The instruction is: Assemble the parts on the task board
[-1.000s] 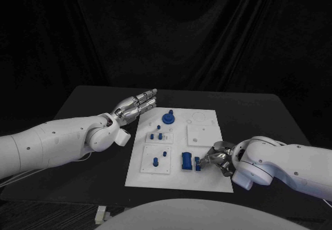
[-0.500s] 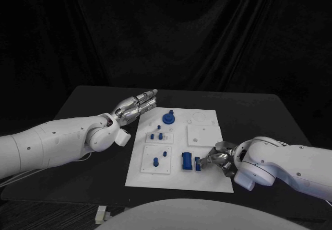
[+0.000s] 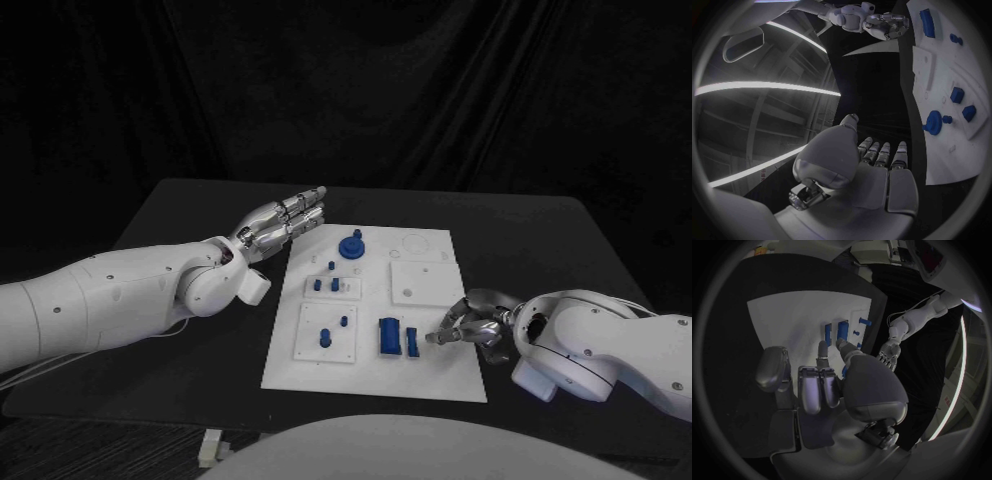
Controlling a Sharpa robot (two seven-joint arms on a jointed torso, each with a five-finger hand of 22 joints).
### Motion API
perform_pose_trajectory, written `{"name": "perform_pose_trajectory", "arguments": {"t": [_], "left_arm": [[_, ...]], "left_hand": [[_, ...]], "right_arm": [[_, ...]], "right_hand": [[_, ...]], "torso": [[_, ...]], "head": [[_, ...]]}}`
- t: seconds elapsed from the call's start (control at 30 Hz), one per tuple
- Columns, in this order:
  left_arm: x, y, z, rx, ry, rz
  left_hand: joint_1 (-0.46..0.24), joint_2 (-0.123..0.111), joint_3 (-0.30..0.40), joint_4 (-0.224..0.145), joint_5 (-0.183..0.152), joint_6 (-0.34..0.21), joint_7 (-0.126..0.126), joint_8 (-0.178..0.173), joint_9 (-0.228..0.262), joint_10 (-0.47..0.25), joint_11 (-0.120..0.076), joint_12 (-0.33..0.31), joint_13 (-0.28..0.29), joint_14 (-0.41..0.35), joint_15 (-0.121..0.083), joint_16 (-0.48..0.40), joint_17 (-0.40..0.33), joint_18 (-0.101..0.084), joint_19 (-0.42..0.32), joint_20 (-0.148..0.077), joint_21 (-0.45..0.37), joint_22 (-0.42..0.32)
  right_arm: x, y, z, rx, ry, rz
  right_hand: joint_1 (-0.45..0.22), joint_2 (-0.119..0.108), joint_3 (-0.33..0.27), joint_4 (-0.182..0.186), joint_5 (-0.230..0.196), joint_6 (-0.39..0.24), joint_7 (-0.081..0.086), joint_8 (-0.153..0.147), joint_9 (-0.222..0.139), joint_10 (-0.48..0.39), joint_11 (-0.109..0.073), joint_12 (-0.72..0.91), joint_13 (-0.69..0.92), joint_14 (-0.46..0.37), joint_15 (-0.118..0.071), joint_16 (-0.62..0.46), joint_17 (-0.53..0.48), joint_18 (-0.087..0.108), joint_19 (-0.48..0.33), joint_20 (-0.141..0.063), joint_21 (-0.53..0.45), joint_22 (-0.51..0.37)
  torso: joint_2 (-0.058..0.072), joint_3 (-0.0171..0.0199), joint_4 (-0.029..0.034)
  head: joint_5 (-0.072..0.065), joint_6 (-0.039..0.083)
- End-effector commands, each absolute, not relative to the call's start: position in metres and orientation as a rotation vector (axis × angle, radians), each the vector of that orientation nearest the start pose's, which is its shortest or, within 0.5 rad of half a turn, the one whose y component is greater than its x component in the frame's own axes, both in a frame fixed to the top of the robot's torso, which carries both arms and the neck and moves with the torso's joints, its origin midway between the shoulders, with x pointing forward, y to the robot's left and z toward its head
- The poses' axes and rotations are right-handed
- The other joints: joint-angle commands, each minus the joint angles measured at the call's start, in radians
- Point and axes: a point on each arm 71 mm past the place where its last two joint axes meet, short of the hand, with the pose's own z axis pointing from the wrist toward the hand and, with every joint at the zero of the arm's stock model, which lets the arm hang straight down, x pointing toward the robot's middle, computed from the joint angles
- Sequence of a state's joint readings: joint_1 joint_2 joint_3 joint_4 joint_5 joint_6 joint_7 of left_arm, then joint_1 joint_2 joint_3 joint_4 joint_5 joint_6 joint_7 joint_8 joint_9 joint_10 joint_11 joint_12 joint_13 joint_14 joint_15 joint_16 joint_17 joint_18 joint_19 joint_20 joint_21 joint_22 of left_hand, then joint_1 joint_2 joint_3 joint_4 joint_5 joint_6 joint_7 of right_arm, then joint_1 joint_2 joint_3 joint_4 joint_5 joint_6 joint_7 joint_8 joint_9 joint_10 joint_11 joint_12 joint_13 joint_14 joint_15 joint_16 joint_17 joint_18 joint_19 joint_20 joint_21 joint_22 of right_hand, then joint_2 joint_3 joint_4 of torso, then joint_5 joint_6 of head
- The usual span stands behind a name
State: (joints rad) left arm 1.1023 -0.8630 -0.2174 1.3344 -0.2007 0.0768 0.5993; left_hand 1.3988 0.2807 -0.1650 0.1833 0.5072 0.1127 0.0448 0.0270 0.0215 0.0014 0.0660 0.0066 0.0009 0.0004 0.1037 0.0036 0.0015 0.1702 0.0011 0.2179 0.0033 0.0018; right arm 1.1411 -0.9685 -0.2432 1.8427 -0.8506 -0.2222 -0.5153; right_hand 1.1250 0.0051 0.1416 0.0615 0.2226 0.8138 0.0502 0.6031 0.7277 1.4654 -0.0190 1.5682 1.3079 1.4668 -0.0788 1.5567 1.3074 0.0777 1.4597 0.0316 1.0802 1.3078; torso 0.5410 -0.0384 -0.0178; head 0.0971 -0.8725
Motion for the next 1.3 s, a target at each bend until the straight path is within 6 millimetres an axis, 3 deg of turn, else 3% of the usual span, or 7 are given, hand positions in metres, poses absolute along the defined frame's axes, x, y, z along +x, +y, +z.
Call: {"name": "perform_pose_trajectory", "arguments": {"t": [0.03, 0.17, 0.37, 0.57, 0.63, 0.73, 1.3], "left_arm": [[0.456, 0.256, -0.28, -0.885, 1.658, -1.696], [0.456, 0.256, -0.28, -0.886, 1.66, -1.698], [0.456, 0.256, -0.281, -0.888, 1.662, -1.696], [0.455, 0.256, -0.282, -0.89, 1.666, -1.698], [0.455, 0.256, -0.282, -0.89, 1.667, -1.699], [0.455, 0.256, -0.282, -0.891, 1.668, -1.7], [0.454, 0.254, -0.283, -0.892, 1.674, -1.702]], "left_hand": [[-0.008, 0.0, 0.0, -0.008, 0.005, 0.0, 0.007, 0.006, 0.001, -0.001, -0.005, -0.007, -0.001, 0.0, -0.009, -0.004, -0.001, 0.01, 0.0, 0.005, -0.002, -0.001], [-0.007, 0.001, 0.001, -0.009, 0.005, 0.001, 0.008, 0.006, 0.001, -0.001, -0.005, -0.007, -0.001, 0.0, -0.009, -0.004, -0.001, 0.01, 0.0, 0.005, -0.002, -0.001], [-0.007, 0.001, 0.001, -0.009, 0.005, 0.001, 0.008, 0.006, 0.001, -0.001, -0.005, -0.007, -0.001, 0.0, -0.009, -0.004, -0.001, 0.01, 0.0, 0.005, -0.002, -0.001], [-0.007, 0.001, 0.001, -0.009, 0.005, 0.001, 0.008, 0.006, 0.001, -0.001, -0.005, -0.007, -0.001, 0.0, -0.009, -0.004, -0.001, 0.01, 0.0, 0.005, -0.002, -0.001], [-0.007, 0.002, 0.002, -0.011, 0.006, 0.001, 0.009, 0.006, 0.001, -0.001, -0.004, -0.007, -0.001, 0.0, -0.009, -0.004, -0.001, 0.01, 0.0, 0.005, -0.003, -0.001], [-0.007, 0.002, 0.002, -0.011, 0.006, 0.001, 0.009, 0.006, 0.001, -0.001, -0.004, -0.007, -0.001, 0.0, -0.009, -0.004, -0.001, 0.01, 0.0, 0.005, -0.003, -0.001], [-0.007, 0.002, 0.002, -0.011, 0.006, 0.001, 0.009, 0.006, 0.001, -0.001, -0.004, -0.007, -0.001, 0.0, -0.009, -0.004, -0.001, 0.01, 0.0, 0.005, -0.003, -0.001]], "right_arm": [[0.358, -0.194, -0.284, 0.352, 2.423, 0.616], [0.355, -0.196, -0.29, 0.323, 2.453, 0.599], [0.355, -0.197, -0.295, 0.313, 2.466, 0.577], [0.356, -0.195, -0.298, 0.28, 2.456, 0.54], [0.356, -0.194, -0.299, 0.274, 2.458, 0.533], [0.356, -0.192, -0.301, 0.27, 2.46, 0.526], [0.36, -0.184, -0.308, 0.252, 2.491, 0.469]], "right_hand": [[0.015, -0.002, -0.03, 0.022, -0.052, -0.037, -0.013, 0.129, 0.121, 0.105, -0.014, 0.003, 0.263, 0.095, -0.011, 0.003, 0.217, 0.009, -0.002, -0.01, -0.01, 0.148], [0.007, -0.007, -0.072, 0.068, -0.14, -0.044, -0.031, 0.241, 0.236, 0.105, -0.027, 0.003, 0.263, 0.094, -0.022, 0.002, 0.213, 0.012, -0.007, -0.02, -0.026, 0.145], [-0.005, -0.016, -0.105, 0.103, -0.168, -0.045, -0.039, 0.289, 0.297, 0.105, -0.034, 0.003, 0.263, 0.091, -0.029, -0.002, 0.2, 0.015, -0.013, -0.025, -0.048, 0.14], [0.0, -0.02, -0.128, 0.127, -0.168, 0.128, -0.051, 0.483, 0.478, 0.105, -0.045, 0.003, 0.263, 0.089, -0.037, -0.005, 0.191, 0.017, -0.016, -0.032, -0.063, 0.137], [-0.001, -0.015, -0.137, 0.141, -0.165, 0.252, -0.059, 0.601, 0.582, 0.105, -0.051, 0.003, 0.263, 0.087, -0.043, -0.01, 0.177, 0.019, -0.018, -0.037, -0.078, 0.134], [-0.007, -0.009, -0.143, 0.153, -0.162, 0.316, -0.063, 0.659, 0.633, 0.105, -0.055, 0.003, 0.263, 0.087, -0.046, -0.011, 0.176, 0.019, -0.018, -0.04, -0.079, 0.134], [-0.004, 0.02, -0.148, 0.164, -0.149, 0.529, -0.084, 0.817, 0.755, 0.105, -0.073, 0.003, 0.263, 0.088, -0.06, -0.011, 0.178, 0.017, -0.009, -0.053, -0.065, 0.138]], "torso": [[0.001, -0.0006, -0.0017], [0.0, 0.0003, 0.0003], [0.001, 0.0007, 0.0007], [0.001, -0.0006, -0.0004], [0.001, -0.0007, -0.0004], [0.001, -0.0005, 0.0005], [0.001, -0.001, -0.0009]], "head": [[-0.001, 0.0], [-0.002, 0.0], [-0.001, 0.0], [-0.002, 0.0], [-0.003, 0.0], [0.0, 0.0], [0.001, 0.0]]}}
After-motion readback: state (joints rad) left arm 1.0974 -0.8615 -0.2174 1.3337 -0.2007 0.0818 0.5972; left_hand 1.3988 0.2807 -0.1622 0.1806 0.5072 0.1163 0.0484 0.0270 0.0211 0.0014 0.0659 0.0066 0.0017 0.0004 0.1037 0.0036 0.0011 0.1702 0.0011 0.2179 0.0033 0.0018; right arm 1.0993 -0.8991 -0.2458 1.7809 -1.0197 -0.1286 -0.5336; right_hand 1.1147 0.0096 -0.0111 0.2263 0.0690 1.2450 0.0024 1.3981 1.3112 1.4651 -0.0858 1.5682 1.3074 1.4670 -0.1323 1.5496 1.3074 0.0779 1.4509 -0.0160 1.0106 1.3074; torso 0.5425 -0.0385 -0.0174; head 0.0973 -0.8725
